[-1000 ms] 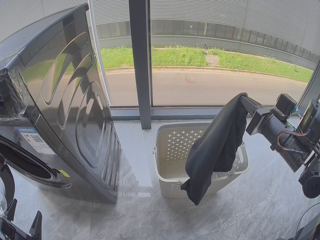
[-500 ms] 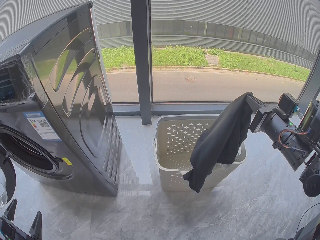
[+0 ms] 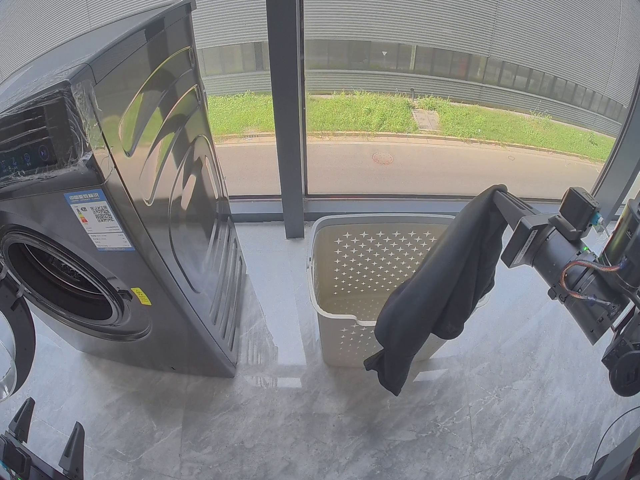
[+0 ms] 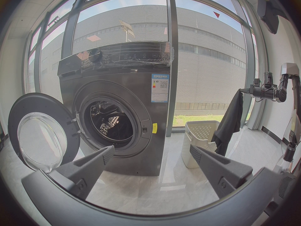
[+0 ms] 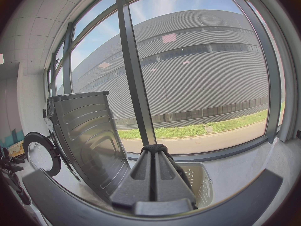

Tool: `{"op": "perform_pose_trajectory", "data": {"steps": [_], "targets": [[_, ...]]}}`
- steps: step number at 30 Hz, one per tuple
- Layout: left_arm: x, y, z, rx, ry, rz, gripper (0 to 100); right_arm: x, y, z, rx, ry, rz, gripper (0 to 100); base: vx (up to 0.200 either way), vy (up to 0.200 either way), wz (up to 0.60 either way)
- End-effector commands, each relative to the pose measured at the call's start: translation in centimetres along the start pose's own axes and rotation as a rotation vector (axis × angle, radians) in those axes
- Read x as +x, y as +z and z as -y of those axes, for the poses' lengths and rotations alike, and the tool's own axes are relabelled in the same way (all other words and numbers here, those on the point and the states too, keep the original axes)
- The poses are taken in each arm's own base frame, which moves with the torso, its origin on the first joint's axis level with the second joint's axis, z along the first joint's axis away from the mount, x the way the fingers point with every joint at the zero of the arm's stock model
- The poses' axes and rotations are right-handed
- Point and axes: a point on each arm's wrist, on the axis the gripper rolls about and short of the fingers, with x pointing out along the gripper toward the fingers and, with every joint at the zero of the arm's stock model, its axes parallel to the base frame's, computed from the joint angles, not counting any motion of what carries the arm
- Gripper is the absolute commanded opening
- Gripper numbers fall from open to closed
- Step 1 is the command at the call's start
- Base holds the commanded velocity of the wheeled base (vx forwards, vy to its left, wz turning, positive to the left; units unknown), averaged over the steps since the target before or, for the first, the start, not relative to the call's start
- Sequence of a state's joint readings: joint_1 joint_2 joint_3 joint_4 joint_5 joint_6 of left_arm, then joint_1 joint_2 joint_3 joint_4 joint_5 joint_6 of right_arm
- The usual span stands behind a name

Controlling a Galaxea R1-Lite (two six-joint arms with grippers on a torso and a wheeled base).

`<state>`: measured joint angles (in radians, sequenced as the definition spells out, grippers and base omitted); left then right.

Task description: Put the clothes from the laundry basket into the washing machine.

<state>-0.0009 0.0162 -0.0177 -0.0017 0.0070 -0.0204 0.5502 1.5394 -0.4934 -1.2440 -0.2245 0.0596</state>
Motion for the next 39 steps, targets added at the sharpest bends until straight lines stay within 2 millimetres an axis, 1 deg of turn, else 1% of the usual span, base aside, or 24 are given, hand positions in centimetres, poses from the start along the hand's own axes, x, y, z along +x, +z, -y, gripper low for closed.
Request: {"op": "perform_pose_trajectory", "data": {"steps": [1, 9, 18, 27, 36, 39], "targets": [[0.0, -0.4, 0.0, -0.001, 0.0, 0.001, 100, -0.2, 0.2, -0.1, 0.003, 0.006, 0.007, 0, 0.0, 0.2, 0.0], [0.0, -0.4, 0.0, -0.001, 0.0, 0.001, 100, -0.2, 0.2, -0.2, 0.004, 0.014, 0.009, 0, 0.0, 0.2, 0.0], [0.0, -0.4, 0.0, -0.003, 0.0, 0.001, 100, -0.6, -0.2, -1.2, 0.015, 0.055, -0.007, 0, 0.0, 0.2, 0.0], [0.0, -0.4, 0.0, -0.003, 0.0, 0.001, 100, -0.7, -0.1, -1.1, 0.016, 0.058, -0.003, 0, 0.0, 0.2, 0.0], [0.0, -0.4, 0.0, 0.0, -0.002, 0.001, 100, -0.6, -0.5, -1.2, 0.013, 0.068, -0.016, 0, 0.0, 0.0, 0.0], [0.0, -0.4, 0.0, 0.0, -0.003, 0.001, 100, -0.7, -0.4, -1.2, 0.013, 0.068, -0.016, 0, -0.2, 0.0, 0.0]]}}
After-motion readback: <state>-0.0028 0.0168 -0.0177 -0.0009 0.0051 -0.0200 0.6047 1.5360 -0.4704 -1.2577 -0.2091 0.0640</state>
